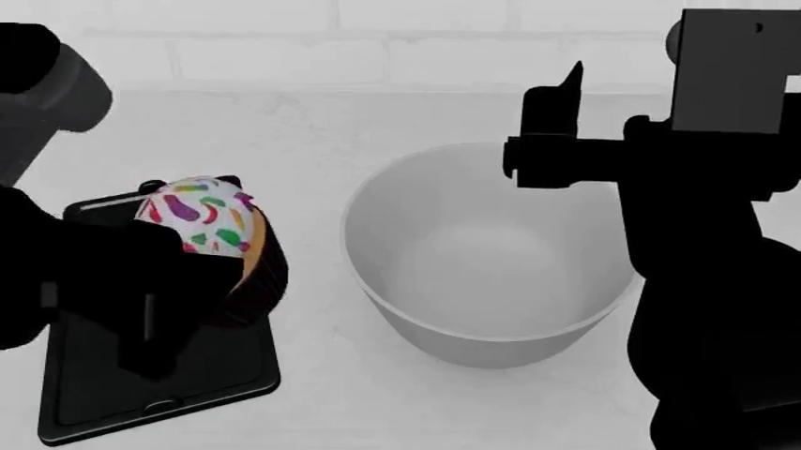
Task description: Move the fresh-baked cupcake off the tray onto the counter, and place the bowl used for mixing into the sink.
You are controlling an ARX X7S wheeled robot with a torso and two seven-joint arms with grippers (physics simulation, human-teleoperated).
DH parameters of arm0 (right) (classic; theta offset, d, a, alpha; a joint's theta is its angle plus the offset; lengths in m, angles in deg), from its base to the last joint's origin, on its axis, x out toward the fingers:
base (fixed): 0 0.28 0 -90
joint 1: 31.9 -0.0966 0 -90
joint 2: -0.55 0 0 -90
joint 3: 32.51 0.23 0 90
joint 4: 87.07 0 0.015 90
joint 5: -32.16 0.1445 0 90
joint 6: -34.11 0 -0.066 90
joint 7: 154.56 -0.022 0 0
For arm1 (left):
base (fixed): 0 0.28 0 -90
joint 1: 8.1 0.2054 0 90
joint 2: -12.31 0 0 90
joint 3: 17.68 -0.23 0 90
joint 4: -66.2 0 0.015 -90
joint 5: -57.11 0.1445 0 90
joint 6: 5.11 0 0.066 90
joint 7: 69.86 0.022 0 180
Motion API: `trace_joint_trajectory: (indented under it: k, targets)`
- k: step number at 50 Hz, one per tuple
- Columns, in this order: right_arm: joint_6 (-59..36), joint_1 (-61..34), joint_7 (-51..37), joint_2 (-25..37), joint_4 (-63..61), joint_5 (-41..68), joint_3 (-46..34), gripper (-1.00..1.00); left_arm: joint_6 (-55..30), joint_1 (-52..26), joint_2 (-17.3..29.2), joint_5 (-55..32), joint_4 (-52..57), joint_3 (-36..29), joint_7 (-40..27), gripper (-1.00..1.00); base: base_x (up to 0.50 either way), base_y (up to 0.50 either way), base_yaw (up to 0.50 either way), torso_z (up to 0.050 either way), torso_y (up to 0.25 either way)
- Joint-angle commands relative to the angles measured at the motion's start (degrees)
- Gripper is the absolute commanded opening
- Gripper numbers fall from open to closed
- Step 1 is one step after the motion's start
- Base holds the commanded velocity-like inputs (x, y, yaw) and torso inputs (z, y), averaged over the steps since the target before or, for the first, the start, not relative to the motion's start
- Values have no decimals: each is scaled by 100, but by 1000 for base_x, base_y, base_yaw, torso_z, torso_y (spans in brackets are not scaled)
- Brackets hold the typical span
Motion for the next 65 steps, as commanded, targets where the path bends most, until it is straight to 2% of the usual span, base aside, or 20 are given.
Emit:
trace_joint_trajectory:
  k: [1, 8, 16, 38, 50, 65]
  targets:
    - [-7, 53, -25, 15, -30, 33, 25, 100, 422, 563, -132, -610, 872, -66, -22, -100, 0, 0, 0, 0, 0]
    - [7, 49, -33, 16, -7, 47, 29, 100, 503, 907, -96, -594, 1102, -145, 38, -100, 0, 0, 0, 0, 1]
    - [17, 75, -24, 7, -6, 89, 40, 100, 283, 1398, -20, -296, 1204, -633, -104, -100, 0, 0, 0, 0, 0]
    - [81, 135, -49, 15, -24, 163, 106, 100, 130, 1501, -54, 367, 1219, -936, -277, -100, 0, 0, 0, 0, 0]
    - [117, 153, -61, 4, 19, 184, 79, 100, 142, 1450, 2, 570, 1029, -844, -146, -100, 0, 0, 0, 0, 1]
    - [131, 201, -98, 28, 22, 217, 110, 100, -37, 1881, -48, 1186, 757, -1169, 9, -100, 0, 0, 0, 0, 0]
